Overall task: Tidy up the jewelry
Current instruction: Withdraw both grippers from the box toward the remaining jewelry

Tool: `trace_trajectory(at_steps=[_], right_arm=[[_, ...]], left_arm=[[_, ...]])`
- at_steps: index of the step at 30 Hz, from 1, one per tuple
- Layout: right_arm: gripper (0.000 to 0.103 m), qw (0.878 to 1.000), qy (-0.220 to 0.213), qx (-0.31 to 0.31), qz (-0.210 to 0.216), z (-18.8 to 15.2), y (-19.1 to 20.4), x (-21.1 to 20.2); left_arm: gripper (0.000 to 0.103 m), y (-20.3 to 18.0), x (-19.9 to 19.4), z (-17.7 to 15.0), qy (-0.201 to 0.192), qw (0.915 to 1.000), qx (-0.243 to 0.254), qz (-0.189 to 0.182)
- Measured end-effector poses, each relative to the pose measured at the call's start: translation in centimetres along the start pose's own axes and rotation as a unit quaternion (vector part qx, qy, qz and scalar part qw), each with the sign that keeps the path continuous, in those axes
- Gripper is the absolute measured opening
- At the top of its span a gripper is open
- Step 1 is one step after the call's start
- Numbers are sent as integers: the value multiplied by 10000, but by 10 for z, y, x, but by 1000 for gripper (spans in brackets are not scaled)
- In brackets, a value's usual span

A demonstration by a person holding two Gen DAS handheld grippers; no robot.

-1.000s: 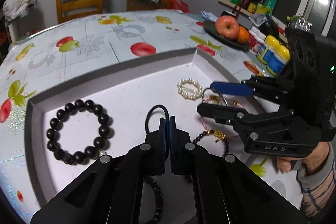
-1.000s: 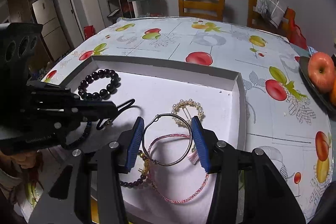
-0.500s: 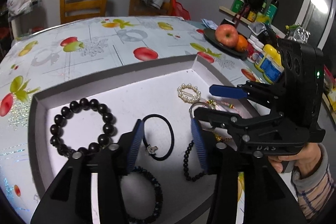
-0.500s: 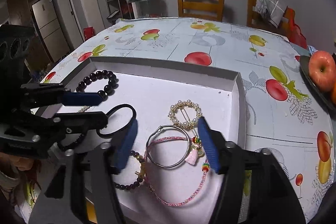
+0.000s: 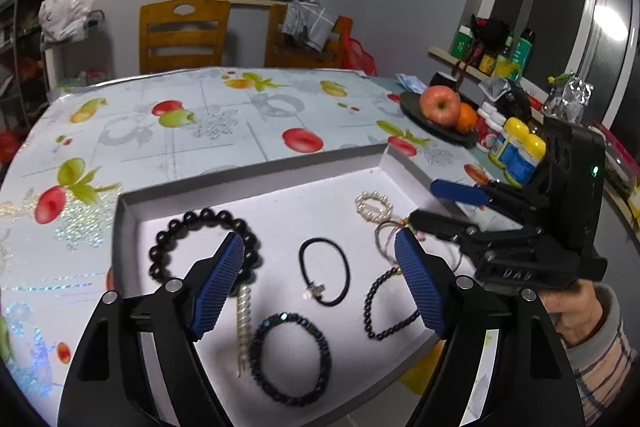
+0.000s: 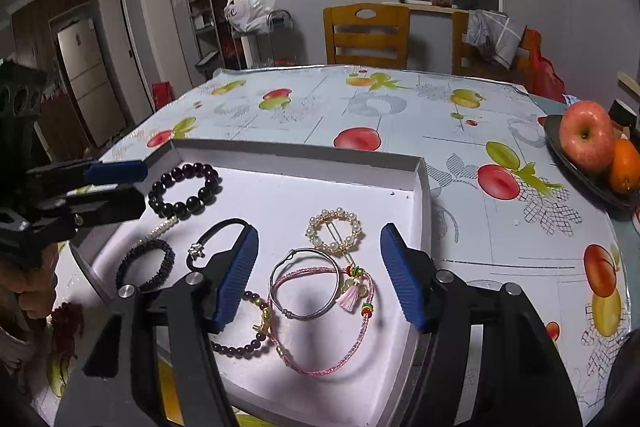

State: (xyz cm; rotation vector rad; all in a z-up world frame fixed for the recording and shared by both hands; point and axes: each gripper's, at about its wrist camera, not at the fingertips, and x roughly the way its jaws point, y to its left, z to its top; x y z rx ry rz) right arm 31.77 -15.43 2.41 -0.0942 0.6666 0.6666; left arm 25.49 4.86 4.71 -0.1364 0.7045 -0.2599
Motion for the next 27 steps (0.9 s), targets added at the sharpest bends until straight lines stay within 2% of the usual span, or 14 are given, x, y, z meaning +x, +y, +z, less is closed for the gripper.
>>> trace_trajectory(at_steps=[5,8,11,14,22,27], right_arm=[[63,10000,52,55,-48,-5,0,-6],[69,10000,59,-66,-16,-10,10,-17],[71,9997,18,-240,25,-16,23,-32],[74,9993,5,-356,91,-23,36,-44],[76,9982,119,-516,281,-50,61,-64],[78,9967,325,-592,457,-62,73,-67]], left_arm=[[81,2,-24,-12,-25,9999,40,93],[82,4,-41,-23,-52,9998,105,187],[83,7,-58,-42,-36,9991,212,354],[83,8,-69,-58,25,9987,267,432],[83,8,-97,-107,256,9972,404,573],[83,8,-103,-124,350,9966,429,613]])
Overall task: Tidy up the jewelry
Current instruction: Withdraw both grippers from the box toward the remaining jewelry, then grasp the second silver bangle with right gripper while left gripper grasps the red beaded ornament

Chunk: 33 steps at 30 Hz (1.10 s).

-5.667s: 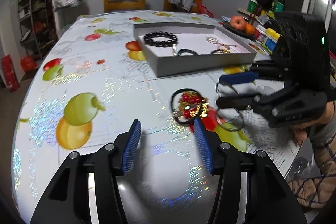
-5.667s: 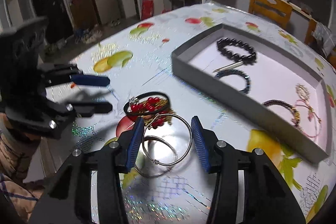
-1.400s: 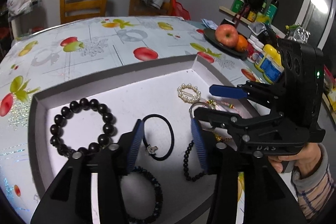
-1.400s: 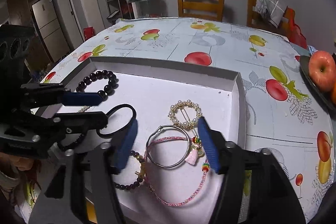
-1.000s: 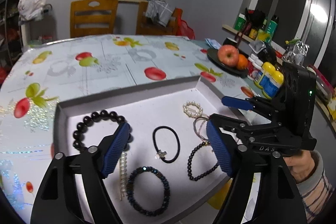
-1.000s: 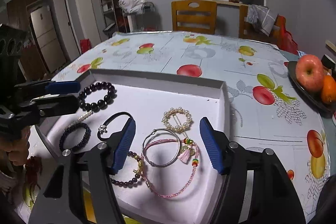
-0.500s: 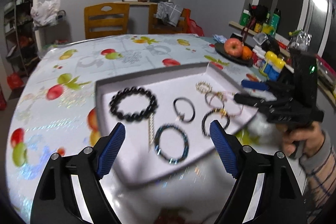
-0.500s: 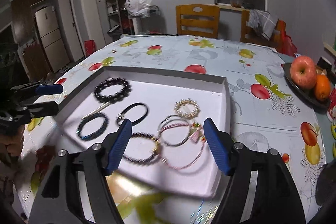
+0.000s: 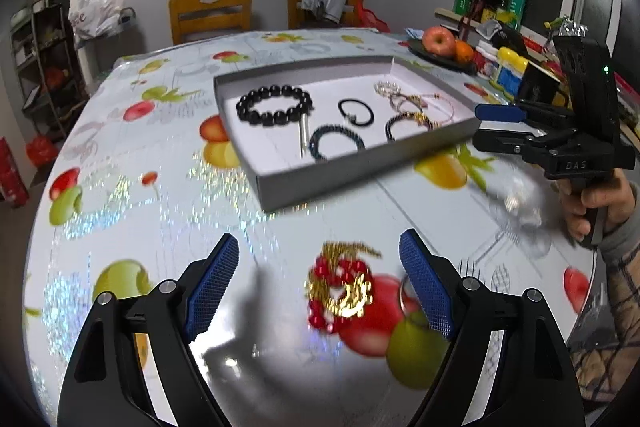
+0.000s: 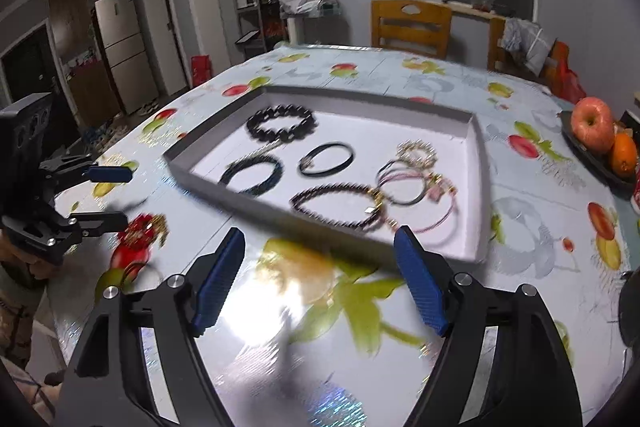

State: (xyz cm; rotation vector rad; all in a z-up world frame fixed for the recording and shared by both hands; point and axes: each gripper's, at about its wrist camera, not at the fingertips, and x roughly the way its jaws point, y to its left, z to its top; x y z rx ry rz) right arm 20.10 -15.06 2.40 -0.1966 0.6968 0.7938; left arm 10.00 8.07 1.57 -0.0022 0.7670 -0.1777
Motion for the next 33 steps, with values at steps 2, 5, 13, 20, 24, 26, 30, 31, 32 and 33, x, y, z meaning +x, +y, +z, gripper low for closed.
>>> trace_trajectory(at_steps=[2,5,13,20,24,26,30,31,32,33], right_arm=[[80,9999,93,-59,83,-3,6,1],[81,9990,269,-144,326,-9,21,2],[81,9916,812,-705,716,-24,74,15],[81,9854,1058,-996,891,-24,109,30],[81,9828,1143,-1122,915,-21,123,39],[81,9812,1186,-1222,914,-20,132,44],[66,9784,1175,-1430,918,-19,141,48],[63,9782,1159,-1456,923,-19,142,47],[51,9784,1122,-1466,933,-19,141,46],[49,9789,1088,-1451,937,-19,139,45]], left_arm=[[83,2,0,-4,17,10000,-35,59],[83,7,-2,-9,-1,9999,-137,58],[83,32,-15,-15,-369,9954,-883,74],[84,36,-27,-19,-652,9928,-1000,73],[85,36,-29,-19,-708,9924,-1004,77],[86,37,-30,-19,-738,9920,-1023,52],[87,36,-29,-19,-717,9925,-990,17],[87,35,-29,-19,-711,9927,-970,19],[87,35,-28,-19,-705,9929,-954,17],[88,35,-28,-19,-700,9931,-944,12]])
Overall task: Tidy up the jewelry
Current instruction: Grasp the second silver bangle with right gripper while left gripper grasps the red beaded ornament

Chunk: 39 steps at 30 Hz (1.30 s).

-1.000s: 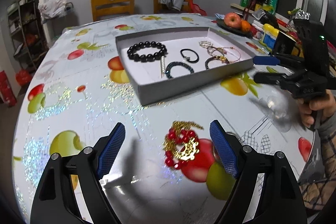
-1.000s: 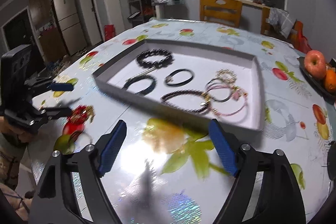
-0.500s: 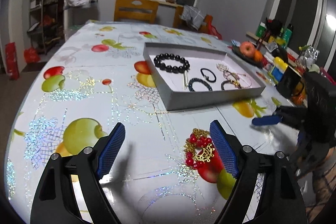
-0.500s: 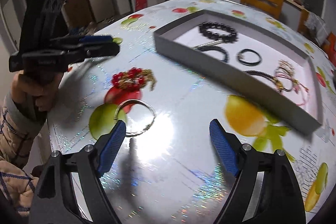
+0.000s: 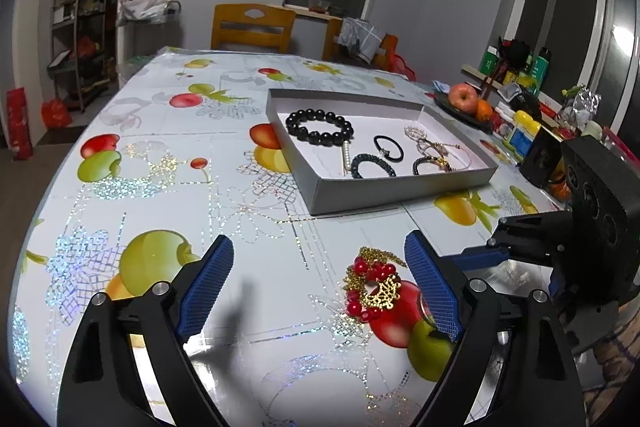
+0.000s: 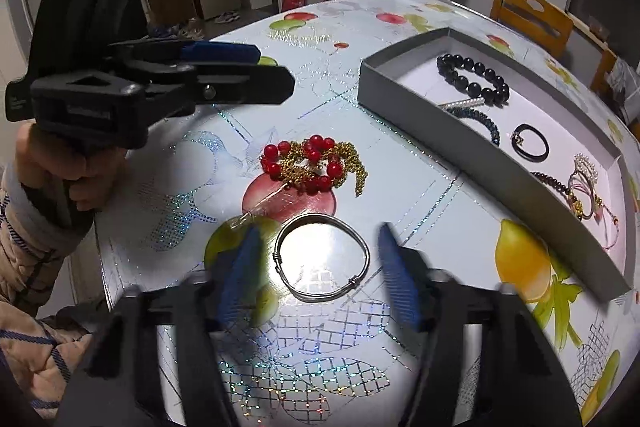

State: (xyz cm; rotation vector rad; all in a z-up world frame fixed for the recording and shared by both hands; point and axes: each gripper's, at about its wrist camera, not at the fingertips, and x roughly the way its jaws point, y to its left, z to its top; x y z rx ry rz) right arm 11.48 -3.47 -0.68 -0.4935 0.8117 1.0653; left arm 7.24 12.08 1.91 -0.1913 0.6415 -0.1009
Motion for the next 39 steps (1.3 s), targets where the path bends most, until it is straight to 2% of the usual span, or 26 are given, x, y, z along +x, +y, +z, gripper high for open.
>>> trace_trajectory(at_steps=[10,13,18,20,22,24,31,34,35,36,39], right_arm=[[48,9983,-162,417,-373,-15,-37,-18],[48,9970,-226,580,-462,-21,-50,-26],[48,9954,-260,744,-540,-30,-64,-35],[48,9949,-263,802,-548,-33,-69,-36],[48,9945,-262,871,-519,-34,-72,-36],[48,9943,-263,883,-540,-35,-74,-37],[48,9940,-189,945,-511,-36,-75,-35],[55,9941,-192,887,-586,-37,-73,-37],[58,9943,-186,854,-606,-38,-72,-38],[59,9945,-167,826,-619,-38,-71,-38],[59,9945,-98,766,-702,-43,-69,-40]], left_arm=[[88,-9,9,-1,274,9993,267,-46],[88,-19,14,-2,440,9976,529,-56],[87,-44,23,-9,774,9898,1197,-42],[85,-50,27,-10,853,9868,1375,23],[68,-51,34,-11,980,9852,1406,77],[56,-49,40,-11,1130,9841,1366,106],[56,-53,43,-12,1195,9814,1491,171],[56,-56,43,-12,1192,9808,1537,168],[54,-56,43,-12,1187,9808,1537,163],[47,-56,42,-12,1176,9813,1517,138],[36,-53,41,-12,1131,9830,1437,136]])
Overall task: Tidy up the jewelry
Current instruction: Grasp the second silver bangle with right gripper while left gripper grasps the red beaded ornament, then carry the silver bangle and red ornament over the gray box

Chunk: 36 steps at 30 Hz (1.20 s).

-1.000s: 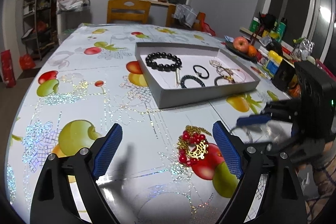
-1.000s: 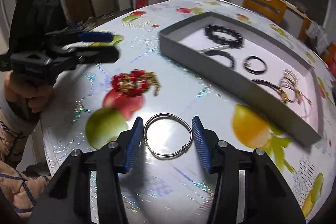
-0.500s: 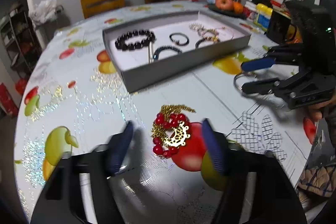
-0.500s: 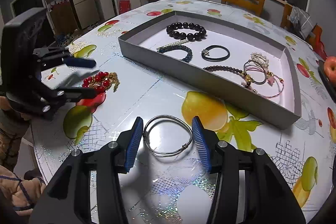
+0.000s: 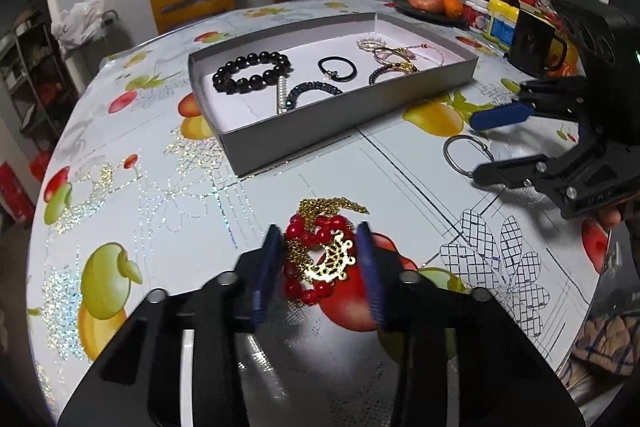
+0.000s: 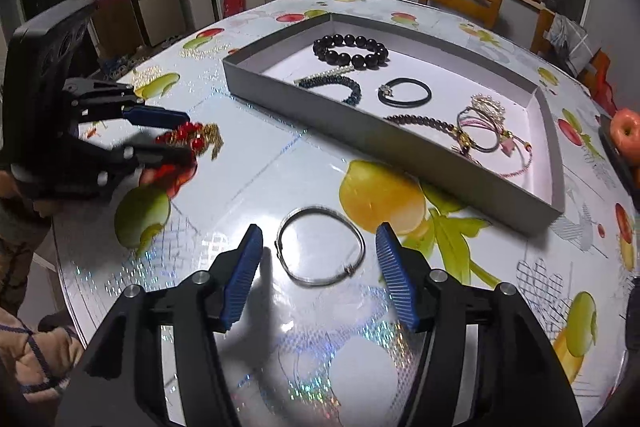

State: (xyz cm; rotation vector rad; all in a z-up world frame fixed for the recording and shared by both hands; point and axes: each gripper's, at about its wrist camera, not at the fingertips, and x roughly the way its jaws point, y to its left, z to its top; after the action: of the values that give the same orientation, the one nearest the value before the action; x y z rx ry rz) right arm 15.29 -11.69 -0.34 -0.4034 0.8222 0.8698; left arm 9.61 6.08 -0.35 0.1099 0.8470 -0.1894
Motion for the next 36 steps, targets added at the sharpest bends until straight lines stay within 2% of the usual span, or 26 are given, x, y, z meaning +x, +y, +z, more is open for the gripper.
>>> trace_trajectory(at_steps=[11,15,19,20,22,23,28,36], right_arm=[[59,9999,127,90,44,-8,-1,-2],[64,9999,149,22,57,-5,0,1],[64,9998,149,0,100,0,-1,5],[61,9998,135,-15,121,0,-1,5],[49,9999,88,-34,139,1,-1,5],[47,9999,71,-23,142,1,-1,4],[47,9999,10,-18,116,0,-1,3],[46,9995,-322,-19,27,10,-4,-16]], left_arm=[[33,4,-4,0,-119,9998,-138,-66],[32,5,-5,0,-140,9997,-160,-91],[31,6,-6,-1,-158,9996,-186,-108],[31,6,-6,-1,-163,9996,-190,-115],[31,6,-6,-1,-164,9996,-193,-121],[31,6,-6,-1,-160,9996,-190,-116],[30,6,-7,0,-175,9995,-209,-132],[30,2,-16,8,-281,9994,-182,-133]])
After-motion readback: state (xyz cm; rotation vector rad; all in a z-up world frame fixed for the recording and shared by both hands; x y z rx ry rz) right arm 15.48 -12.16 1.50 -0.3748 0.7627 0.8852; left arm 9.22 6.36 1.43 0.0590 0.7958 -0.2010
